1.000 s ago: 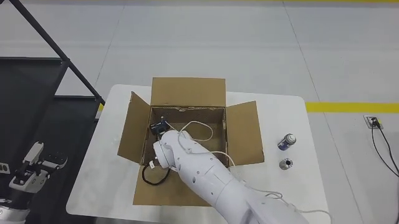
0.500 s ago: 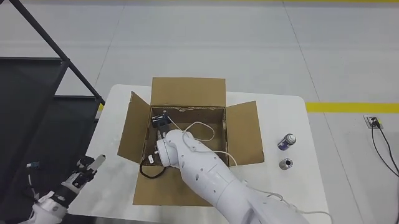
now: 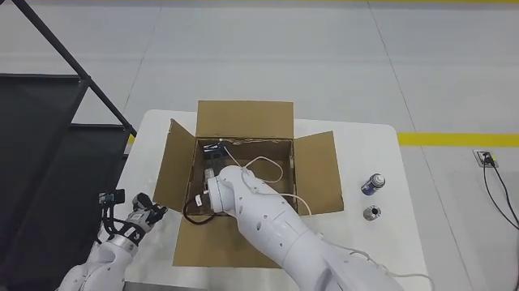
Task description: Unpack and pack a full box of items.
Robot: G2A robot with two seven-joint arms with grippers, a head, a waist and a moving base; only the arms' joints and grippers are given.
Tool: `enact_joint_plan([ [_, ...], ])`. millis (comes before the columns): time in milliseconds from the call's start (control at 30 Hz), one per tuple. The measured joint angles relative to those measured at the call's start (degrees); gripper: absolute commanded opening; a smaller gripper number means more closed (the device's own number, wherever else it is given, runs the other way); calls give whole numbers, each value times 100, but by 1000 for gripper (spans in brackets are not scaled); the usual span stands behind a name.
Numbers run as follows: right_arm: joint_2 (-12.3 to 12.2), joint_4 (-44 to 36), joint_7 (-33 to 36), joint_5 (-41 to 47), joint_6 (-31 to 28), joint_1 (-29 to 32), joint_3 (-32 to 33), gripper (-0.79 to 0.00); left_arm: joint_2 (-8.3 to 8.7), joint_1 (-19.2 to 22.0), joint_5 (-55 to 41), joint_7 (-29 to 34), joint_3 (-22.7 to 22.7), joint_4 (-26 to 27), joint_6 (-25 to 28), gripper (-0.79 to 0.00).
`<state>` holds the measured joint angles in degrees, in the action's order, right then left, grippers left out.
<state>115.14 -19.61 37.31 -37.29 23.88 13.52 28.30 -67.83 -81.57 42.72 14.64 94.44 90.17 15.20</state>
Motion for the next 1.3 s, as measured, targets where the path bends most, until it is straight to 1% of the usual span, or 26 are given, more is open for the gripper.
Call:
enact_joint_plan([
  [100, -2, 28, -7, 17, -27, -10, 6, 0, -15, 113, 250, -82, -229, -132, -43, 0],
  [200, -4, 60, 42, 10, -86, -28, -3, 0, -19, 134, 483, -125, -387, -178, -9, 0],
  [333, 0, 89, 116, -47, -131, -32, -47, 0, -19, 96, 607, -219, -465, -184, 34, 0],
  [767, 10, 146, 361, -161, -239, -2, -192, 0, 3, -197, 745, -369, -532, 20, 321, 0],
  [967, 17, 194, 574, -165, -280, -8, -257, 0, 11, -328, 960, -518, -604, 83, 427, 0],
  [1067, 24, 240, 787, -215, -328, -17, -328, 0, 18, -361, 929, -546, -569, 81, 465, 0],
  [1200, 37, 277, 1067, -332, -371, -32, -466, 0, 37, -338, 713, -476, -414, 40, 500, 0],
  [1233, 40, 282, 1125, -345, -399, -35, -492, -212, 42, -326, 659, -455, -374, 28, 503, 0],
  [1267, 41, 288, 1178, -349, -438, -39, -514, -385, 46, -313, 602, -437, -334, 17, 503, 0],
  [1300, 41, 298, 1230, -347, -486, -47, -537, -397, 52, -294, 529, -416, -282, 4, 502, 0],
])
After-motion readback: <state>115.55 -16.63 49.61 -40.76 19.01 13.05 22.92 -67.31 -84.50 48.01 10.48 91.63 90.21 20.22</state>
